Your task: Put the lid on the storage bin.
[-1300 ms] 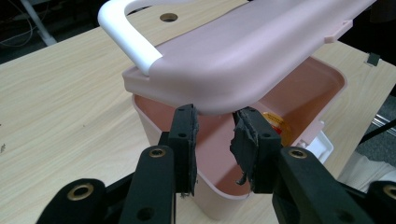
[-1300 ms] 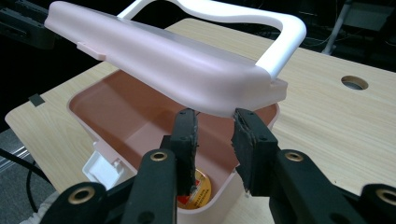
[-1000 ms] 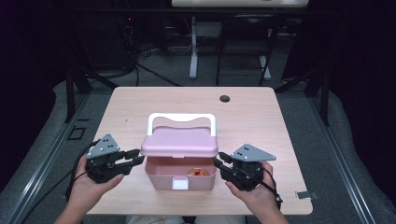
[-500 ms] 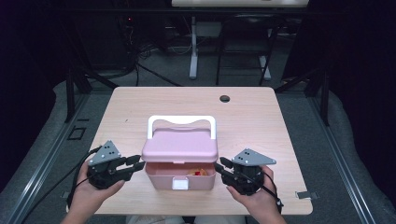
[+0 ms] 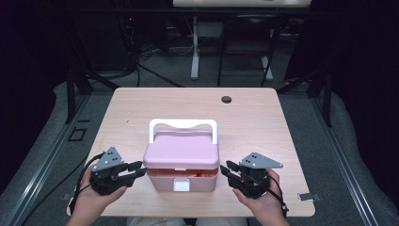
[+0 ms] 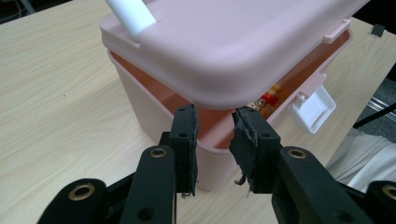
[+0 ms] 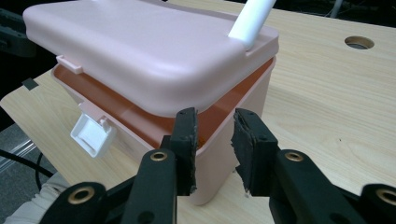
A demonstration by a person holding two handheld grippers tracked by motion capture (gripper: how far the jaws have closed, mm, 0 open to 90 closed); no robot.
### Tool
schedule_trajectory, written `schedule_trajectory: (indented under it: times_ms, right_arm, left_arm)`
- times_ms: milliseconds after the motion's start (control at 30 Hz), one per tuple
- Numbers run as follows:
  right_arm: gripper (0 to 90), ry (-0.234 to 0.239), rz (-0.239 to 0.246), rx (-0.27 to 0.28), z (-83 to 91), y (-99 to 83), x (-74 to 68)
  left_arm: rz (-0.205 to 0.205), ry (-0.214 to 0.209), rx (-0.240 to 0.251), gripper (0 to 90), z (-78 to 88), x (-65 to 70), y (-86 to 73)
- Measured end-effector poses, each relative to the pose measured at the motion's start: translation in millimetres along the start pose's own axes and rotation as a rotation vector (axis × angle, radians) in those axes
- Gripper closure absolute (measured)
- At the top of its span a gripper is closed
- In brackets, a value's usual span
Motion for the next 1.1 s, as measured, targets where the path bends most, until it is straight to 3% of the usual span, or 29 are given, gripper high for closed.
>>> schedule_trajectory:
  times_ms: [467,1100]
  right_arm:
    - [69.8,-0.015,-0.024,0.005,-2.2,-2.0,7.3]
    - [69.8,-0.018,-0.032,0.0,-4.1,-3.4,10.1]
  left_arm:
    - [0.018,-0.011,-0.033,70.0,-7.4,-1.5,-12.7]
    - [0.03,0.012,-0.079,70.0,-8.3,-7.9,-21.5]
Point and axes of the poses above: each handheld gripper's, and its own axes: z roughly backward along the jaws, y roughly out of its top, x roughly to its right, the point moved 7 cm from there along -z, roughly forward along the jaws, and after that the axes turned 15 degrees about -y, right-handed, at the moved point
